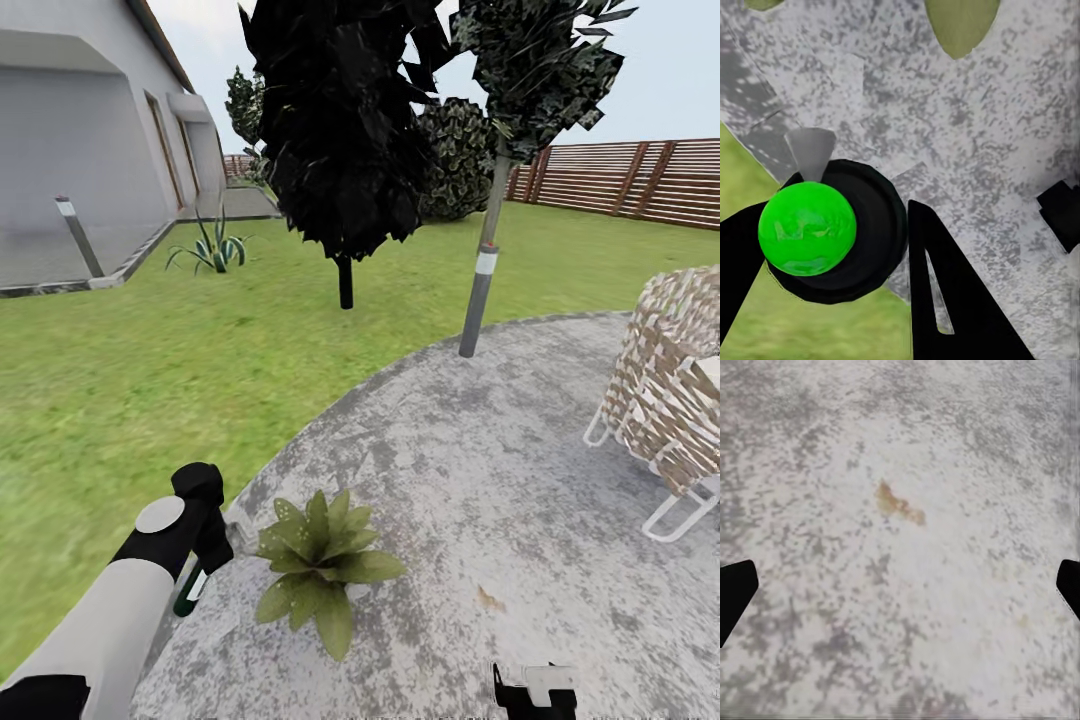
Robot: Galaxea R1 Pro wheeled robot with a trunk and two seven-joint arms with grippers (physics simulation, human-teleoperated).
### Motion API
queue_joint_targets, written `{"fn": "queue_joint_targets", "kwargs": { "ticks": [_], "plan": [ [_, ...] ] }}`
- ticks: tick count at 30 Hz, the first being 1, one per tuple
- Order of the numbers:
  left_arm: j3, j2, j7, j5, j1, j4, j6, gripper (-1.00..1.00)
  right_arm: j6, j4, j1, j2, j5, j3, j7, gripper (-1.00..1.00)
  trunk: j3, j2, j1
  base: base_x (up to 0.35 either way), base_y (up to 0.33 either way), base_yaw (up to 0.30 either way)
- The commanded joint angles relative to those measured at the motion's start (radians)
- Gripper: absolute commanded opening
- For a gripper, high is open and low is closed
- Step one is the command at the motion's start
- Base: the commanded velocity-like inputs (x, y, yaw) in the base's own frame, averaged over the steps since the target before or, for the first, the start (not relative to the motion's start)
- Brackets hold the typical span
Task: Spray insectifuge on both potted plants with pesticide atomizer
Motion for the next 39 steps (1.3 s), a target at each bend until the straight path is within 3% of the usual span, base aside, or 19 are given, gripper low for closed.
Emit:
{"fn": "queue_joint_targets", "kwargs": {
  "ticks": [1,9,18,22,24,33,39],
  "plan": [
    [0.000,0.000,-0.009,-0.007,-0.001,-0.001,0.011,-1.00,-0.002,0.001,-0.001,0.000,0.011,-0.004,-0.005,1.00,-0.001,0.000,0.000,-0.148,-0.254,0.019],
    [0.000,-0.001,-0.009,-0.007,-0.001,-0.001,0.011,-1.00,-0.002,0.001,-0.001,0.000,0.011,-0.004,-0.005,1.00,-0.001,0.000,0.000,-0.159,-0.249,0.218],
    [0.000,0.002,-0.007,-0.007,0.002,0.009,0.011,-1.00,-0.002,0.001,-0.001,0.000,0.011,-0.004,-0.005,1.00,-0.001,0.000,0.000,0.108,-0.255,0.272],
    [0.003,0.012,0.003,-0.007,0.037,0.012,0.010,-1.00,-0.002,0.001,-0.001,0.000,0.011,-0.004,-0.005,1.00,-0.001,0.000,0.000,0.046,-0.065,0.074],
    [0.003,0.013,0.045,-0.005,0.073,0.013,0.009,-1.00,-0.002,0.001,-0.001,0.000,0.011,-0.004,-0.005,1.00,-0.001,0.000,0.000,0.005,-0.008,0.009],
    [0.006,0.001,0.064,0.015,0.114,0.014,0.007,-1.00,-0.002,0.001,-0.001,0.000,0.011,-0.004,-0.005,1.00,-0.001,0.000,0.000,0.000,0.000,0.001],
    [0.008,0.017,0.064,0.071,0.116,0.019,0.004,-1.00,-0.002,0.001,-0.001,0.003,0.011,-0.004,-0.003,1.00,-0.001,0.000,0.000,0.000,0.000,0.000]
  ]
}}
